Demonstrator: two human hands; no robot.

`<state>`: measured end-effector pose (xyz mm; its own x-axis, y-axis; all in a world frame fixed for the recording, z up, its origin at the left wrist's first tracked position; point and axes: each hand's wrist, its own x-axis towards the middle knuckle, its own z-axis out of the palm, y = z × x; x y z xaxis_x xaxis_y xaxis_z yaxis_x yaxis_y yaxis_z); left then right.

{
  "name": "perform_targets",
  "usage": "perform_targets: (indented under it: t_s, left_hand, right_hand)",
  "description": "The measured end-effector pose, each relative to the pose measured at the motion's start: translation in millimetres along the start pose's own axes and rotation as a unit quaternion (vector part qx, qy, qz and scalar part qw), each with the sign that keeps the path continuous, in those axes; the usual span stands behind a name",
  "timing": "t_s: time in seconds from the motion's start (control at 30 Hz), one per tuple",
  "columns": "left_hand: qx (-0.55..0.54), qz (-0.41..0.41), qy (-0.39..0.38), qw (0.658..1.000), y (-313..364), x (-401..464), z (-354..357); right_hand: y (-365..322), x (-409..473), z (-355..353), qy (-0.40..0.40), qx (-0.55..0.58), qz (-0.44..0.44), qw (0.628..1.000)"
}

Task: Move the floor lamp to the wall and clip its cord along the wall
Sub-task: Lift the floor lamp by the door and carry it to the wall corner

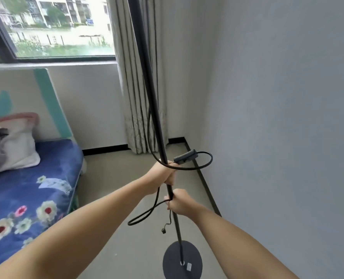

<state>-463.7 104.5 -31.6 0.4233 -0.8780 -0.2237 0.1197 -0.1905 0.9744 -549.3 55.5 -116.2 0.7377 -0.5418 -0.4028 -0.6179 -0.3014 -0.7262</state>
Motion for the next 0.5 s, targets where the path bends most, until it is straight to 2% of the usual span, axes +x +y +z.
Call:
perform_targets:
  t_s: [0.2, 0.37, 0.5]
  left_hand:
    - [0.029, 0.0, -0.036, 0.999, 42.9, 156.1, -65.2]
    - [0.016, -0.01, -0.067, 0.998, 55.7, 295.0, -106.0]
    - [0.052, -0.015, -0.077, 0.996, 67.5, 398.2, -135.8]
  right_hand:
    - [-46.2, 152.1, -55.7, 0.007, 0.029, 0.005, 1.0]
    - [-59.7, 288.4, -95.3, 0.017, 0.055, 0.009, 0.998]
    - [-72.1, 388.8, -128.9, 0.009, 0.076, 0.019, 0.997]
